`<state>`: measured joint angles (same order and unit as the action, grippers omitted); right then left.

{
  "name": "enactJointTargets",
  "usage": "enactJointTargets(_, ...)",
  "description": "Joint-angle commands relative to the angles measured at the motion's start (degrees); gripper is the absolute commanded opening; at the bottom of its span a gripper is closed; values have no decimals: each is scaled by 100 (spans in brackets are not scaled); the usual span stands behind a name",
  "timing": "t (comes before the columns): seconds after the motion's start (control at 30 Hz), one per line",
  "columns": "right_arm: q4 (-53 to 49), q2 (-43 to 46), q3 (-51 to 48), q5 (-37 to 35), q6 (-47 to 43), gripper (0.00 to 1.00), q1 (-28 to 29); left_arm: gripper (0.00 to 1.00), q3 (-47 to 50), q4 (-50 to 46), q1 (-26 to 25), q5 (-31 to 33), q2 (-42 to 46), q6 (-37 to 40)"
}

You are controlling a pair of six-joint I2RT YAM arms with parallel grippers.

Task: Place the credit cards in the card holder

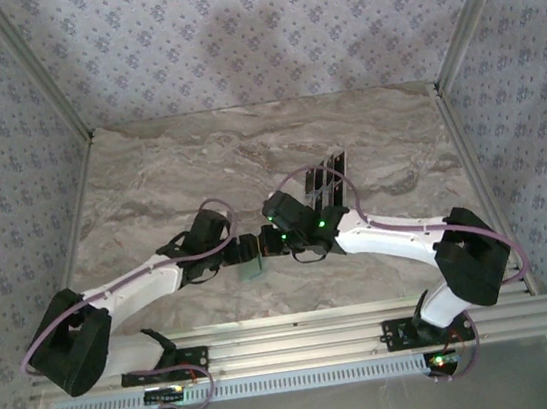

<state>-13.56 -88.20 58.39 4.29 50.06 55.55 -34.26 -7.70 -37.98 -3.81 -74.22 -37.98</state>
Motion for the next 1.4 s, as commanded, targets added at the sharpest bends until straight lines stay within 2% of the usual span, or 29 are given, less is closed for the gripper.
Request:
enactJointTargets(0.0, -58, 165, 120, -51, -53, 0, 28, 87, -125, 129, 33, -132, -108, 122)
enactJointTargets(0.27, -59, 217, 24, -76, -53, 0, -10, 84, -85, -32, 36, 41, -125, 125)
enactJointTargets(0.67, 51, 330, -360, -95, 9, 0, -159, 81, 250, -431, 341, 129, 698, 112)
enactJointTargets(1.07, 510, 289, -954, -39, 194, 0, -220, 80, 688, -496, 465, 95, 1093, 37)
enactJointTargets(1.37, 257, 346, -367, -6, 9, 0, -119, 84, 190, -439, 462, -240, 798, 136)
